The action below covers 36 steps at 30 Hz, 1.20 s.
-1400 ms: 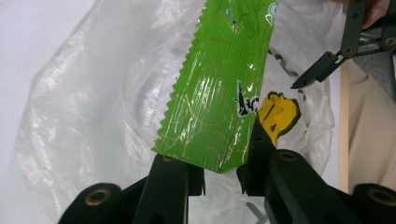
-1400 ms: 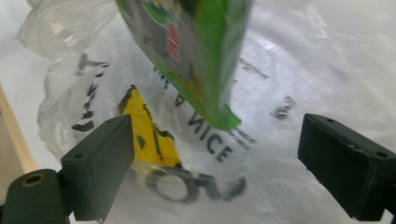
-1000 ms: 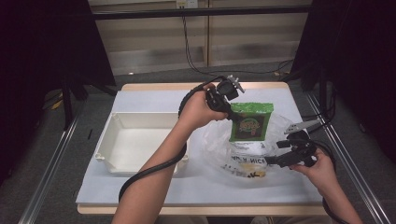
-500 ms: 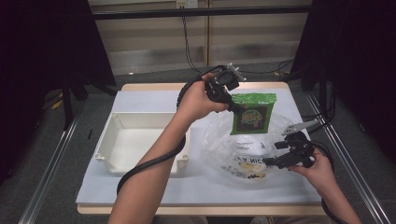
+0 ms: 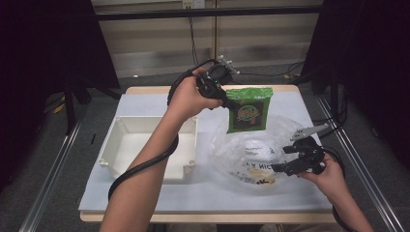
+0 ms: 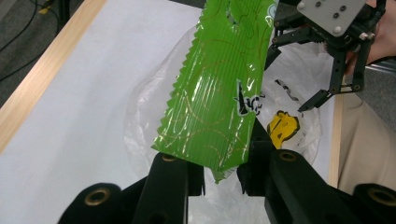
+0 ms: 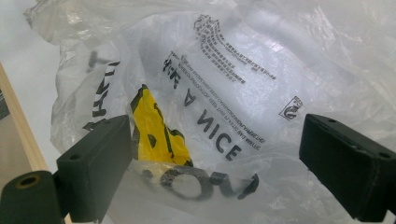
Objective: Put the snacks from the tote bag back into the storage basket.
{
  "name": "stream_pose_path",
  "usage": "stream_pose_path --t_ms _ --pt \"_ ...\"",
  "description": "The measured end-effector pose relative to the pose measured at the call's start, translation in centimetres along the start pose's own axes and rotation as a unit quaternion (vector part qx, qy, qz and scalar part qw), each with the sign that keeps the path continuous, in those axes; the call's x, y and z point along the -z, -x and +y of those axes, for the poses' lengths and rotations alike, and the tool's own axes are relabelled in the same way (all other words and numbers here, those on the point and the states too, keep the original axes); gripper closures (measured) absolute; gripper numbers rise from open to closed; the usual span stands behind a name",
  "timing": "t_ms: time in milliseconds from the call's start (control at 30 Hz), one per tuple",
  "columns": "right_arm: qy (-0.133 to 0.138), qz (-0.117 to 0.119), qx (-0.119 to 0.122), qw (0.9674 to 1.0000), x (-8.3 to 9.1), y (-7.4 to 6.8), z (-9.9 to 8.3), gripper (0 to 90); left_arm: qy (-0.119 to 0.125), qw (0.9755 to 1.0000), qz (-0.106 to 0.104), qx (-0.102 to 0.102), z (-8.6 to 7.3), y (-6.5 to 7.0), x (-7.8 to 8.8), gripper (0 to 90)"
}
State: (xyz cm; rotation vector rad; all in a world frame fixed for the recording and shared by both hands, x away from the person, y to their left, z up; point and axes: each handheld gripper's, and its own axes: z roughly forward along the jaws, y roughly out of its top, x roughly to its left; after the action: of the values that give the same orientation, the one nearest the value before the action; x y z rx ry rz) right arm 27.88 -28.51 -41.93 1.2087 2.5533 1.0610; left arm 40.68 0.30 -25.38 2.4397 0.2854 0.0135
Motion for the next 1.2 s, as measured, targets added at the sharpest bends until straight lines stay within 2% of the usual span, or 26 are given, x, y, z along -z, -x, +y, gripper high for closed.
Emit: stream_pose_path --t_ms 67,100,267,300,400,433,467,500,533,600,667,733,833,900,1000,1100,1133,1167,1200 --pt "-0.001 -0.003 0.002 1.0 0.0 -0.1 0.1 9.4 -0.004 1.0 0.001 -0.002 -0.3 -0.2 0.4 75.4" --pt "0.001 -0.002 0.003 1.0 0.1 -0.1 0.1 9.4 -0.002 1.0 0.003 0.005 -0.5 -0.2 0.6 75.3" --pt "0.007 0.0 0.005 1.0 0.3 -0.2 0.3 9.2 -0.004 0.9999 0.005 0.009 -1.5 -0.9 1.9 75.3" --pt "0.007 0.001 0.005 1.0 0.3 -0.2 0.3 9.2 -0.006 0.9999 0.006 0.005 -1.6 -1.0 2.1 75.3" --pt "0.006 0.001 0.007 1.0 0.3 -0.2 0.3 9.2 -0.007 0.9998 0.009 0.018 -2.7 -1.5 3.0 75.3" --pt "0.006 0.002 0.007 1.0 0.2 -0.2 0.3 9.2 -0.011 0.9998 0.009 0.014 -3.0 -1.8 3.3 75.3" --pt "0.005 0.001 0.008 1.0 0.2 -0.3 0.3 9.2 -0.008 0.9997 0.011 0.022 -3.2 -1.8 3.5 75.3" --pt "0.003 -0.002 0.007 1.0 0.2 -0.3 0.3 9.2 -0.011 0.9996 0.014 0.02 -3.7 -2.2 3.9 75.3" --pt "0.004 0.0 0.006 1.0 0.1 -0.3 0.3 9.2 -0.009 0.9994 0.017 0.027 -4.0 -2.4 4.2 75.3" --pt "0.002 -0.001 0.007 1.0 0.0 -0.2 0.2 9.2 -0.009 0.9993 0.02 0.03 -4.8 -2.8 4.7 75.3" --pt "0.0 -0.002 0.006 1.0 0.0 -0.1 0.3 9.2 -0.013 0.9989 0.023 0.04 -5.7 -3.2 5.0 75.3" --pt "0.0 -0.001 0.006 1.0 -0.1 -0.1 0.3 9.2 -0.025 0.9988 0.024 0.035 -6.5 -3.7 5.3 75.2" --pt "-0.001 0.005 0.005 1.0 -0.2 -0.3 0.5 9.2 -0.021 0.9983 0.023 0.049 -7.6 -4.1 5.6 75.3" --pt "-0.001 0.002 0.01 1.0 -0.2 -0.4 0.5 9.2 -0.034 0.9983 0.026 0.039 -8.2 -4.5 6.0 75.3" --pt "0.0 0.005 0.011 0.9999 -0.4 -0.4 0.5 9.2 -0.032 0.9978 0.03 0.05 -9.1 -5.1 6.6 75.2" --pt "0.0 0.005 0.012 0.9999 -0.3 -0.3 0.4 9.2 -0.036 0.9978 0.023 0.051 -10.1 -5.5 7.1 75.2" --pt "-0.001 0.003 0.011 0.9999 -0.3 -0.4 0.5 9.2 -0.046 0.9979 0.024 0.04 -10.3 -5.8 7.4 75.3" --pt "0.003 0.007 0.011 0.9999 -0.2 -0.3 0.5 9.2 -0.047 0.9976 0.025 0.043 -10.7 -5.9 7.5 75.2" --pt "0.003 0.004 0.013 0.9999 -0.2 -0.3 0.5 9.2 -0.039 0.9969 0.026 0.063 -11.0 -5.9 7.5 75.2"
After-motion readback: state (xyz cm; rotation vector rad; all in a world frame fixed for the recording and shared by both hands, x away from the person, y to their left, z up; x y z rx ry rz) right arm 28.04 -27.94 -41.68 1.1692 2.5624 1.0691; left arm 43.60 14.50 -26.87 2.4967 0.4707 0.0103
